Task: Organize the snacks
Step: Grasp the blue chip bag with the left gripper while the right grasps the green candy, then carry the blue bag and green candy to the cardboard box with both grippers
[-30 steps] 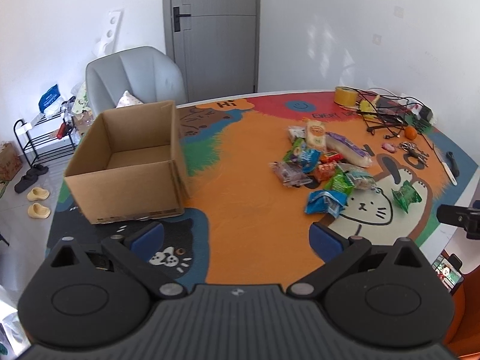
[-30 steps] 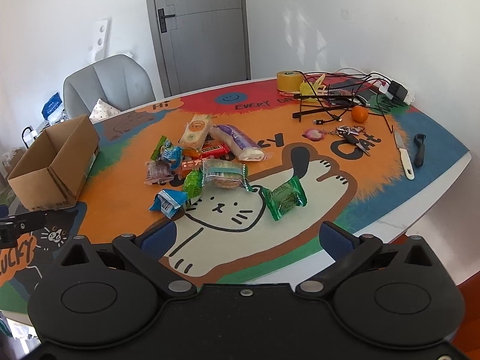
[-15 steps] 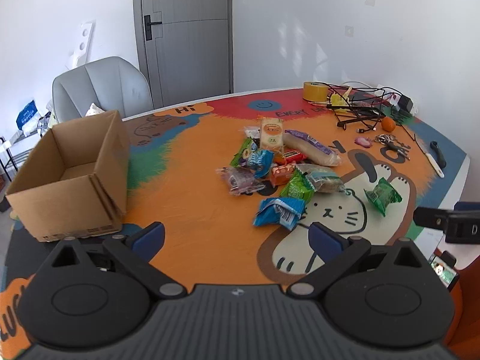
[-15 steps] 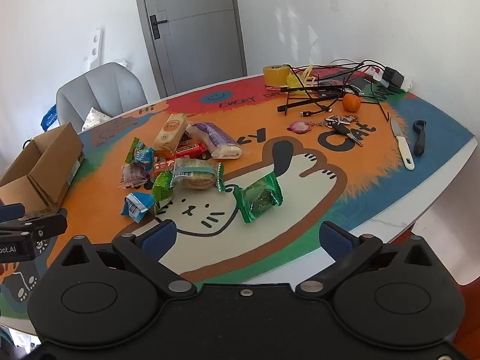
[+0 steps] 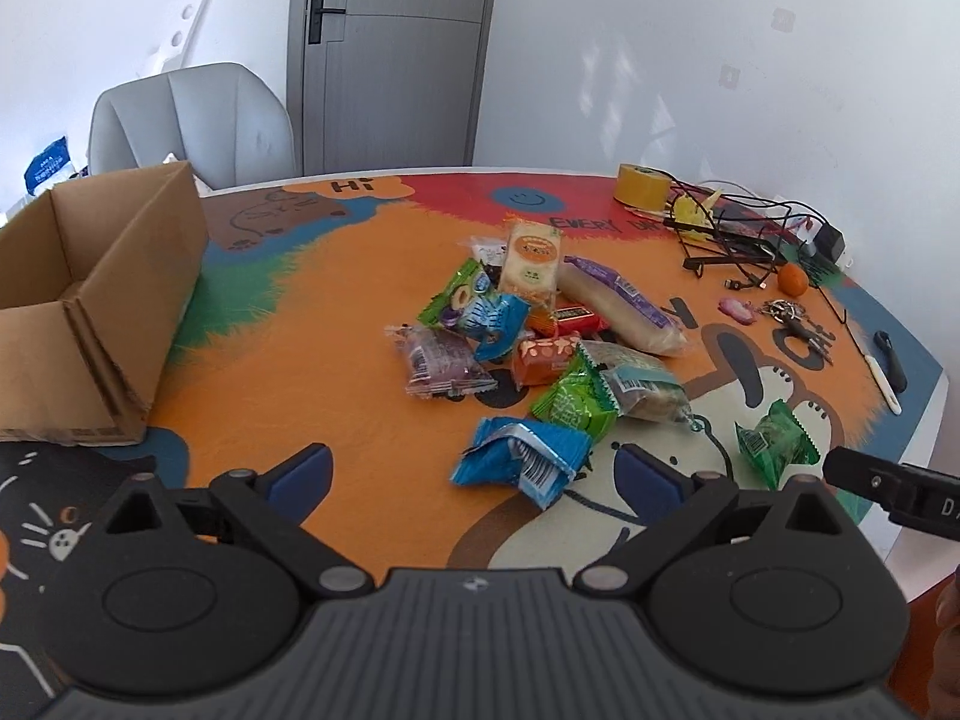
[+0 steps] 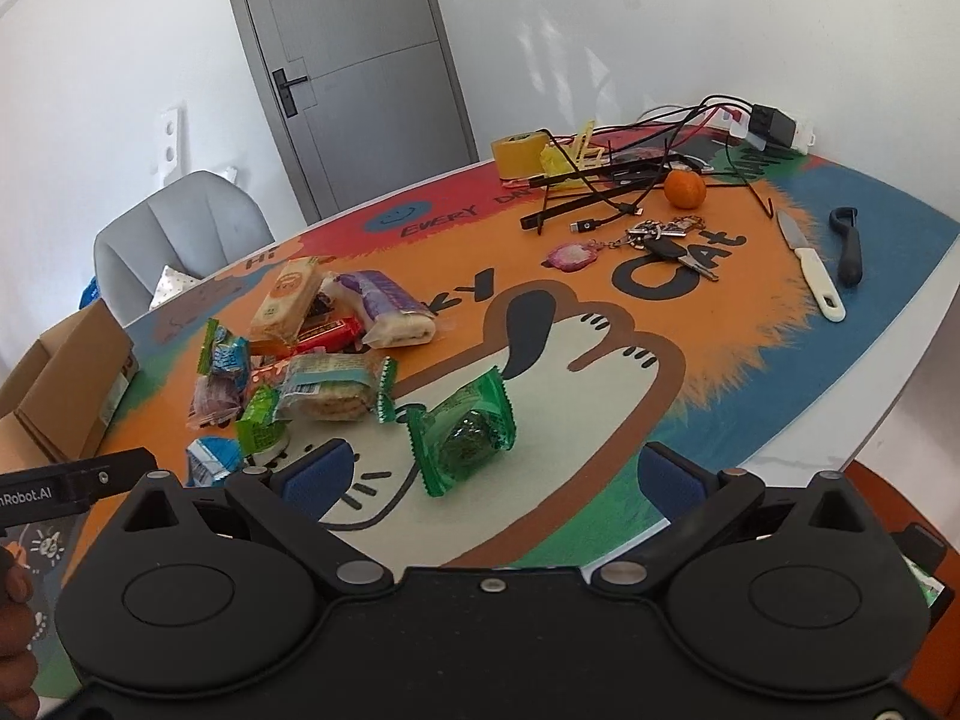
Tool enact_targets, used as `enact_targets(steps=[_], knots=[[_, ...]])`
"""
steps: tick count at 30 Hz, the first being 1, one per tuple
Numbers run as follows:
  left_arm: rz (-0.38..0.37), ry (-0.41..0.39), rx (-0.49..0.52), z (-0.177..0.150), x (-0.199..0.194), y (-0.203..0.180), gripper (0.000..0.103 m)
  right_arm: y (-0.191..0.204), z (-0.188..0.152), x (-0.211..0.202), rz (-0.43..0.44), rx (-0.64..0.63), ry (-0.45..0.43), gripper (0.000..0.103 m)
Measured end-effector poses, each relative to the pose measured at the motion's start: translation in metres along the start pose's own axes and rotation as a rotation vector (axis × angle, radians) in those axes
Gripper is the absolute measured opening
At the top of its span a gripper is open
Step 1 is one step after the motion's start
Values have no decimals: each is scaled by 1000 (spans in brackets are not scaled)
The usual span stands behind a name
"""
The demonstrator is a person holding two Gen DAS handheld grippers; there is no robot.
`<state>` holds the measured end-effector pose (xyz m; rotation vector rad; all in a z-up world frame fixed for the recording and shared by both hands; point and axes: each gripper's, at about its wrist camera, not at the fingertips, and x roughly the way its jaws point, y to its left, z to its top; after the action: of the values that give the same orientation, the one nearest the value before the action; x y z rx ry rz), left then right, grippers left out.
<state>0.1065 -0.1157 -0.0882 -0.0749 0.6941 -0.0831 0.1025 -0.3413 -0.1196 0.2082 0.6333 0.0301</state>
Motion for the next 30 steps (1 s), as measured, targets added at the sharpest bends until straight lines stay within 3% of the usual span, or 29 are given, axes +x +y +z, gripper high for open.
enact_targets(steps=[8,12,19,23,25,30], knots=[[17,-4,11,2,24,-9,95,-3,-1,24,-6,-6,19,92],[16,14,-5,1,35,-9,83,-1,1,33,6,-7,20,88],[6,8,-3,-5,47,-11,74,6,2,46,12,-25,22,80],[25,17,0,-9,54,-11,64,11,1,50,3,-34,10,74],[29,6,10,-10,54,-11,60,14,-1,54,1,-33,20,62],[19,-11,-11,-7,55,-7,43,23,-3,58,-20,-63,10,47]])
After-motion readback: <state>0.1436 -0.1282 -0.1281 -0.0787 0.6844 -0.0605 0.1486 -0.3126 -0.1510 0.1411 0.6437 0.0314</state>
